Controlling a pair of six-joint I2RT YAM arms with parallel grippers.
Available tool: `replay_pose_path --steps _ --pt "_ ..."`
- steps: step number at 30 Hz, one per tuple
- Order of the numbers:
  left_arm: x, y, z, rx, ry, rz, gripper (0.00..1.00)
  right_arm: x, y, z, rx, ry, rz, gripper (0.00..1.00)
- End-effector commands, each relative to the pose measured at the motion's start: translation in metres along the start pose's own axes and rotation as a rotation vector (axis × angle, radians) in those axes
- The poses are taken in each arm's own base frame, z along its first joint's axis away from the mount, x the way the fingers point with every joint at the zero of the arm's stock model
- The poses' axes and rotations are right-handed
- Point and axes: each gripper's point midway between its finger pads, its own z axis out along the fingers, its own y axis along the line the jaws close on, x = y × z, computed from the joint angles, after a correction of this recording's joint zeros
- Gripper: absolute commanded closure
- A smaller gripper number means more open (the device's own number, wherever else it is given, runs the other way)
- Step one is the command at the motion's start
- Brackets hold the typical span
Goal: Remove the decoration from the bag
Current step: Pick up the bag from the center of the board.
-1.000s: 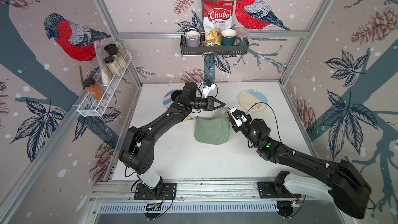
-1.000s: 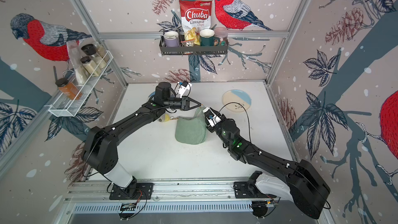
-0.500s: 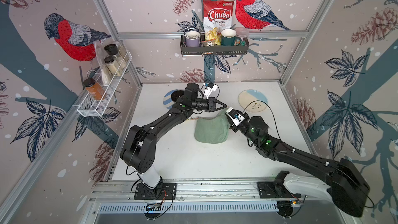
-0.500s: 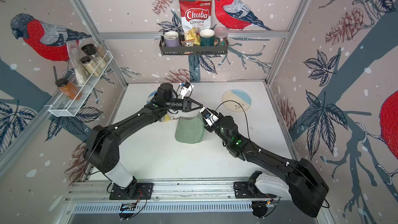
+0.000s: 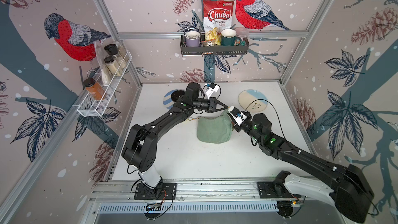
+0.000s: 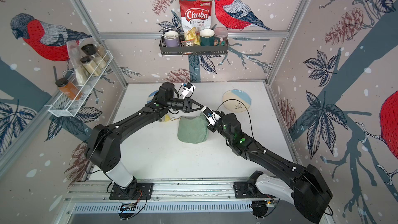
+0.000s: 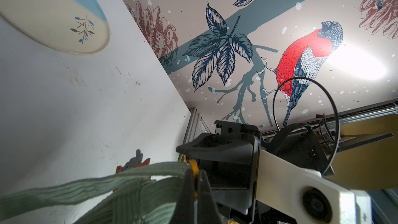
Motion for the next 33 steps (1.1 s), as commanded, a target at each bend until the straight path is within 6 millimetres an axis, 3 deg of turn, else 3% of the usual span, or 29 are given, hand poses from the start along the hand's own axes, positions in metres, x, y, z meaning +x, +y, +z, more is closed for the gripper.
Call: replay_pose_path --steps 1,10,14,17,21,25,29,33 --pt "-0.002 -0.009 0.001 0.024 0.011 0.027 1.00 0.000 0.008 -0.003 -0.047 0.011 -0.016 0.84" --pt "-0.001 -0.007 0.002 0.014 0.021 -0.002 1.00 0.006 0.022 -0.003 -0.073 0.066 -0.116 0.96" --pt "0.000 -0.005 0.000 -0.006 0.019 0.003 1.00 0.000 0.018 -0.008 -0.047 0.048 -0.096 0.66" --pt "0.000 -0.013 -0.007 -0.010 0.007 0.092 1.00 0.000 0.019 -0.015 -0.083 0.052 -0.029 0.58" --pt "0.007 -0.019 -0.021 -0.094 -0.002 0.322 1.00 -0.012 0.014 -0.033 -0.173 0.010 0.216 0.37" --pt "0.009 -0.011 -0.024 -0.147 0.009 0.461 1.00 -0.018 0.007 -0.052 -0.233 -0.004 0.481 0.26" --pt "0.016 -0.016 -0.025 -0.119 0.009 0.636 1.00 -0.026 -0.020 -0.062 -0.265 0.001 0.882 0.27" --pt "0.020 -0.037 -0.030 -0.047 -0.056 0.847 1.00 -0.027 -0.040 -0.060 -0.407 0.075 1.274 0.41"
